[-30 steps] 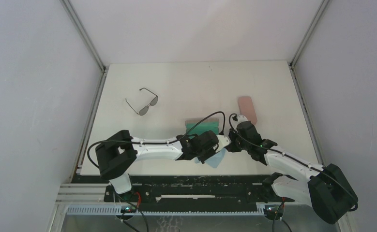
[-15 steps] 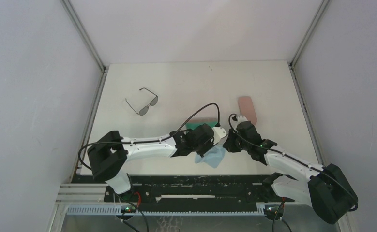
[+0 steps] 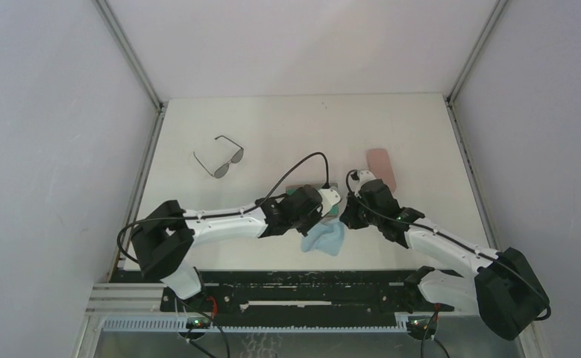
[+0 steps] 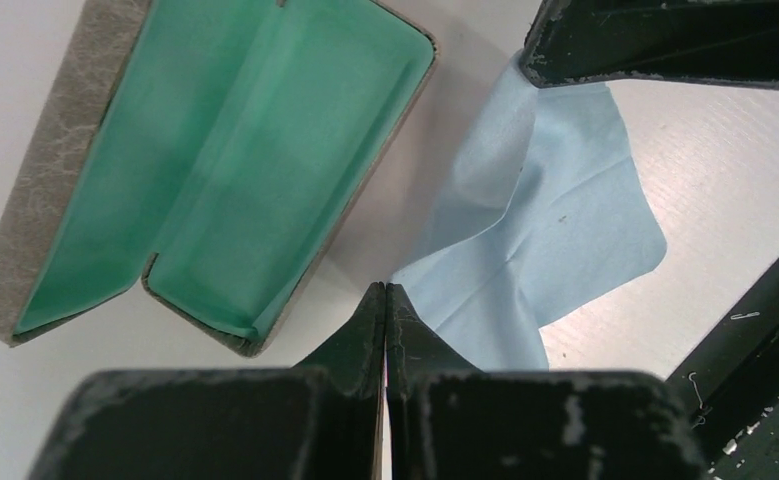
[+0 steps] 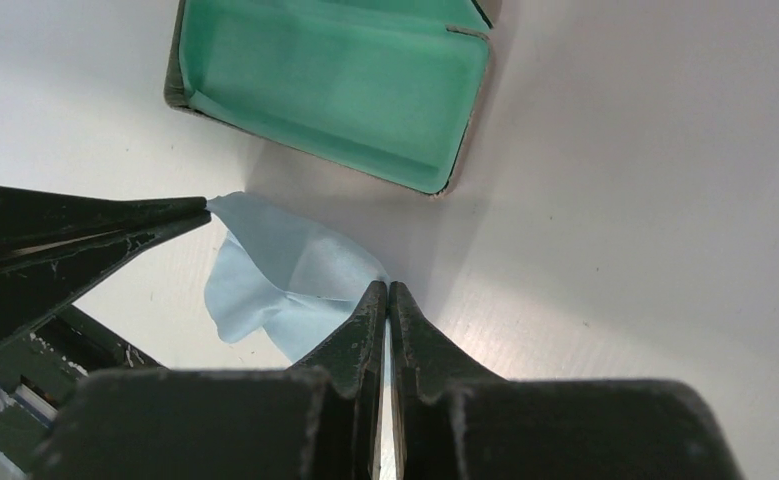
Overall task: Organize the sunglasses
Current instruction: Adjust the glasses cleaning cloth at the center of the board.
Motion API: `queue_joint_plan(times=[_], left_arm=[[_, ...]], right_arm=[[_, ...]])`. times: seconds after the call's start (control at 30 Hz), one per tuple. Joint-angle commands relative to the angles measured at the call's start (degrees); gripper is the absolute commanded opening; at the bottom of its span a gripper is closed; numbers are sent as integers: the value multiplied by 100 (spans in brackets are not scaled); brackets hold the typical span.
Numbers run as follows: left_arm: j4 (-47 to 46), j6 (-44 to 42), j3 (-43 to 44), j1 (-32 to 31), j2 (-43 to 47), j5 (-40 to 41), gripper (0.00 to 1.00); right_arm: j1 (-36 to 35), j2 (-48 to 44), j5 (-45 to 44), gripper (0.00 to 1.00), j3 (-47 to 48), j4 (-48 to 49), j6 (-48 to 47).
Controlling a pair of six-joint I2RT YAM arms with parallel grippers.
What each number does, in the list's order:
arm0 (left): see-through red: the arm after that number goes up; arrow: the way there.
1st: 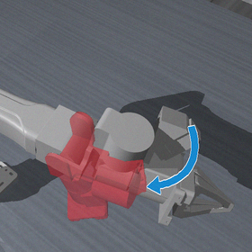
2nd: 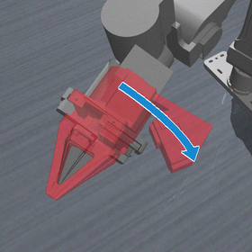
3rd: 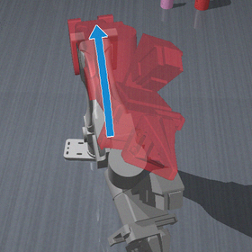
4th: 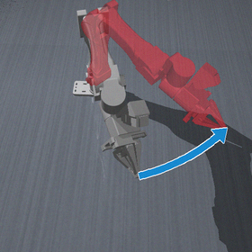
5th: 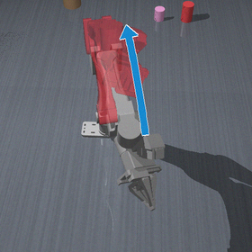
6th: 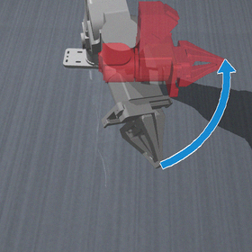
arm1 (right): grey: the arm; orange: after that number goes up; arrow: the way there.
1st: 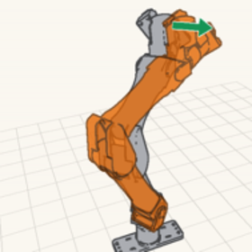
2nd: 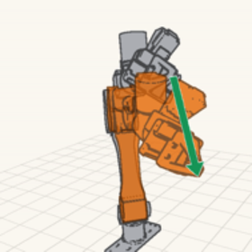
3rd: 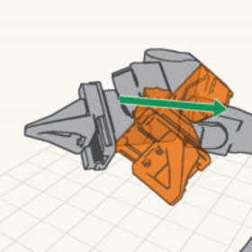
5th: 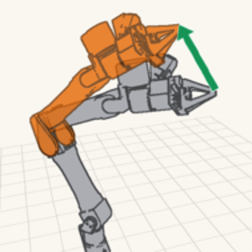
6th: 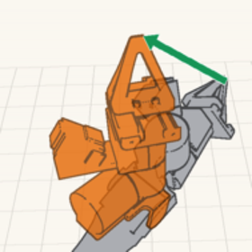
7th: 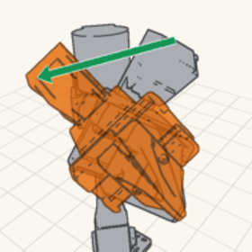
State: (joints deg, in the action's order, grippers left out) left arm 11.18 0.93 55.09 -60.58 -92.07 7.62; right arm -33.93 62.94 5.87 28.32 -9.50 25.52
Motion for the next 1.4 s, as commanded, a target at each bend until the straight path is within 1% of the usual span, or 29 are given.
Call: queue_joint_plan(times=[0.0, 0.2, 0.37, 0.6, 0.83, 1.1, 1.27, 1.37], left_arm=[[-286, 69, -138, 104, 308, 189, 0], [-336, 66, -227, 151, 356, 198, 0], [-434, 106, -394, 181, 445, 381, 0], [-485, 131, -417, 232, 528, 530, 0], [-503, 137, -335, 299, 537, 608, 0], [-503, 109, -310, 327, 566, 636, 0], [-503, 71, -355, 330, 603, 562, 0], [-511, 54, -363, 327, 629, 342, 0]], right_arm=[[-84, 140, -61, 0, 357, -35, -352], [-330, 237, -108, 0, 532, -283, -626], [-533, 206, -287, 0, 543, -378, -654], [-553, 307, -572, 0, 731, -351, -656], [-521, 511, -837, 0, 1029, -390, -885], [-488, 666, -886, 0, 1159, -438, -1078], [-500, 605, -896, 0, 1159, -566, -1117], [-532, 548, -812, 0, 1159, -639, -1134]])
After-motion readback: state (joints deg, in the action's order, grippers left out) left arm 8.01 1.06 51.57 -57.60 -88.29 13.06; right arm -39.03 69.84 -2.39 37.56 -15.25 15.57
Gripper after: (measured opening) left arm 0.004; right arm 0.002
